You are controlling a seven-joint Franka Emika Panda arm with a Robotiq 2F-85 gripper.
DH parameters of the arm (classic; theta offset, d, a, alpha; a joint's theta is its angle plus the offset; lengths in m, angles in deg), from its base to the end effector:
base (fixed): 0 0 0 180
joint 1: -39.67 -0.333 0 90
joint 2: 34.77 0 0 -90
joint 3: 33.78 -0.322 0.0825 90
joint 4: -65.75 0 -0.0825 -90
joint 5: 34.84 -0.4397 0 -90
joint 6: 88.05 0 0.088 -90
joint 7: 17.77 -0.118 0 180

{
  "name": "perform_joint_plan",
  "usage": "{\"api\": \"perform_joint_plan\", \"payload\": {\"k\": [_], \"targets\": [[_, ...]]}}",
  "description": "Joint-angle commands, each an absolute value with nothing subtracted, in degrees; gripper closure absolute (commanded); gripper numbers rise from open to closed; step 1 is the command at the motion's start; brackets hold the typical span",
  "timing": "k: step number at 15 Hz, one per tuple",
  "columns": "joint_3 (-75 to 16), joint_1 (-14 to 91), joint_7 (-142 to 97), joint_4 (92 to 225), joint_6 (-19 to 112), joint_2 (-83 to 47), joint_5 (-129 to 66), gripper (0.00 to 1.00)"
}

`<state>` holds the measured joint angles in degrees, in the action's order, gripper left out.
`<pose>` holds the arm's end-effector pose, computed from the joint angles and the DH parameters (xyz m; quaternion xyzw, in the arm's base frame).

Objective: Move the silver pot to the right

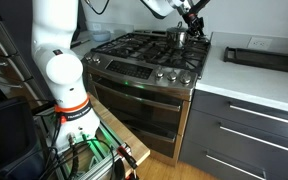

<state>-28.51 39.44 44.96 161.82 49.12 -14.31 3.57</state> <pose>0.7423 -0.0685 0.4082 0.7117 0.6231 -0.0159 0.3239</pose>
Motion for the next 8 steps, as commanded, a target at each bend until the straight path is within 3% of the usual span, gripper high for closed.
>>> {"api": "perform_joint_plan", "payload": {"k": [1,8], "targets": [[-27.82,39.87,40.59,161.41,48.13,-14.21,7.17,0.92],[-27.57,39.92,35.67,160.74,47.34,-13.46,10.09,0.92]]}}
